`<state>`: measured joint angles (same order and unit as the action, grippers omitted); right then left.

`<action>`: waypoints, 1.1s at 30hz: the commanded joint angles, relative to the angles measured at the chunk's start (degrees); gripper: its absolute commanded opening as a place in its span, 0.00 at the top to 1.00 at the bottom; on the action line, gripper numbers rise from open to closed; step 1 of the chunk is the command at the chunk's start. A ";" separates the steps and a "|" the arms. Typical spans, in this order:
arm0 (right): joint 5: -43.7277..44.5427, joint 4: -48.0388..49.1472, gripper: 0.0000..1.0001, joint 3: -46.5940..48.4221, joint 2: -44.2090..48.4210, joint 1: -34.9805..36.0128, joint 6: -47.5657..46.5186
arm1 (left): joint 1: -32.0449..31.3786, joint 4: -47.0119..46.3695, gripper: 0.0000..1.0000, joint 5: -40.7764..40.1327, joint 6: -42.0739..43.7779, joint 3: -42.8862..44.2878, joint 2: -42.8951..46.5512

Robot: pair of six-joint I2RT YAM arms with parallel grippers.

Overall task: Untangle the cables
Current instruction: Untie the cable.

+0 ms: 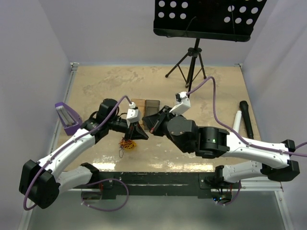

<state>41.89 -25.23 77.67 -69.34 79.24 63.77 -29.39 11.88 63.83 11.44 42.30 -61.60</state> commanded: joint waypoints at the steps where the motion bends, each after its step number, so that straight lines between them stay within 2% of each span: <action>1: 3.98 -1.75 0.96 -5.31 3.68 0.21 3.99 | -0.06 5.78 1.00 -2.83 5.34 4.36 0.52; 4: 4.52 -3.23 0.72 -14.18 6.49 0.21 8.02 | 0.03 8.42 1.00 -5.55 6.83 6.82 1.66; 6: 3.38 -1.93 0.61 -19.29 8.51 0.21 9.43 | 0.03 9.82 1.00 -6.79 7.10 9.01 2.62; 9: 1.45 3.85 0.52 -25.97 10.36 0.21 8.49 | 0.03 14.30 1.00 -6.88 8.86 14.36 2.89; 13: -0.31 12.82 0.42 -29.41 8.09 0.65 1.03 | 0.03 17.21 1.00 -6.27 8.69 17.72 2.63; 18: 0.03 23.81 0.35 -31.26 3.17 2.67 -8.20 | 0.03 17.83 1.00 -6.35 7.11 19.04 3.42; 23: 5.03 34.88 0.33 -31.26 -1.58 5.30 -16.73 | 0.03 19.14 1.00 -6.26 5.53 22.55 3.51; 33: 29.29 52.55 0.28 -25.39 -17.74 13.39 -30.80 | 0.03 16.60 1.00 -7.23 -2.65 25.63 4.83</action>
<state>57.95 15.62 47.62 -82.43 90.28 41.76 -29.39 30.68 56.71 13.65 65.56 -58.08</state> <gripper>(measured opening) 0.711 0.014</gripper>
